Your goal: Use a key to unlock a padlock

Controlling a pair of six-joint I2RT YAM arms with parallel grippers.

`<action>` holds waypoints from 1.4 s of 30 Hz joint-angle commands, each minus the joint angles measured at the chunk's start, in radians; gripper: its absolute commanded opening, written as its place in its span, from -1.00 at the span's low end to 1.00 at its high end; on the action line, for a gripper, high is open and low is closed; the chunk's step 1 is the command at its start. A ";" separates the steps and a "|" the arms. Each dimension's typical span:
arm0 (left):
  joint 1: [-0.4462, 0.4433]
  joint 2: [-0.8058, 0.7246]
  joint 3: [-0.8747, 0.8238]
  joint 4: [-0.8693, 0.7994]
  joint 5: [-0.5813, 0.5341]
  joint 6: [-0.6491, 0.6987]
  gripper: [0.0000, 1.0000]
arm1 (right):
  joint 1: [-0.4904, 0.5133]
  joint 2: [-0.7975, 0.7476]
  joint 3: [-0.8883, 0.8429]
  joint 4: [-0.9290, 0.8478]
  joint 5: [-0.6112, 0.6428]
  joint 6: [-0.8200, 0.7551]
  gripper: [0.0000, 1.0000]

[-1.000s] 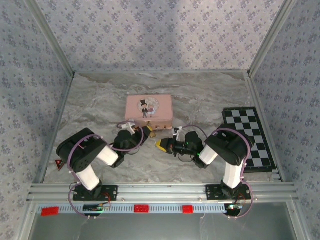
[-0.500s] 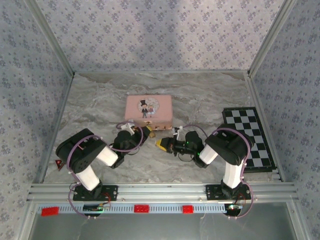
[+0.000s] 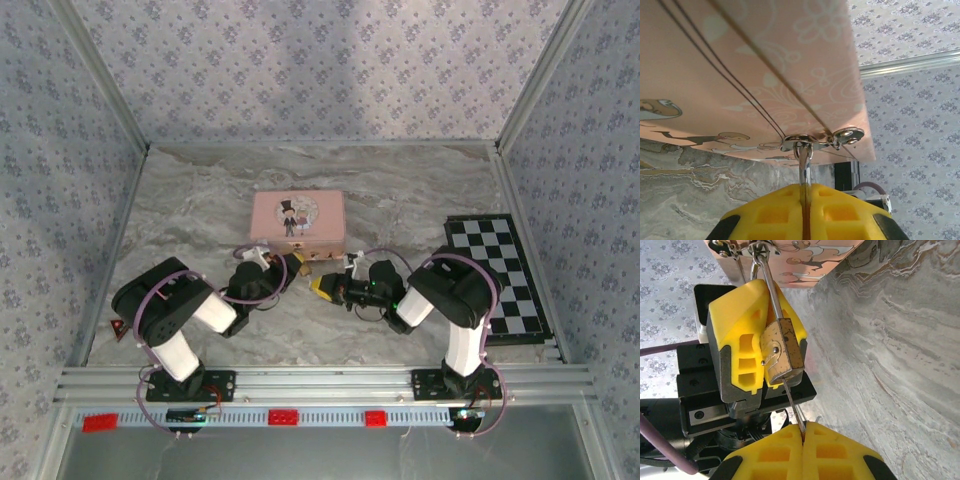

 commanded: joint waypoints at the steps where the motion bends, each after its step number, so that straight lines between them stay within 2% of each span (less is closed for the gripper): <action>1: -0.010 -0.055 0.030 0.132 0.007 -0.003 -1.00 | -0.006 0.015 0.022 0.011 -0.016 0.013 -1.00; 42: -0.031 -0.103 0.045 0.132 0.038 0.022 -1.00 | -0.004 -0.061 0.033 0.012 0.090 0.066 -1.00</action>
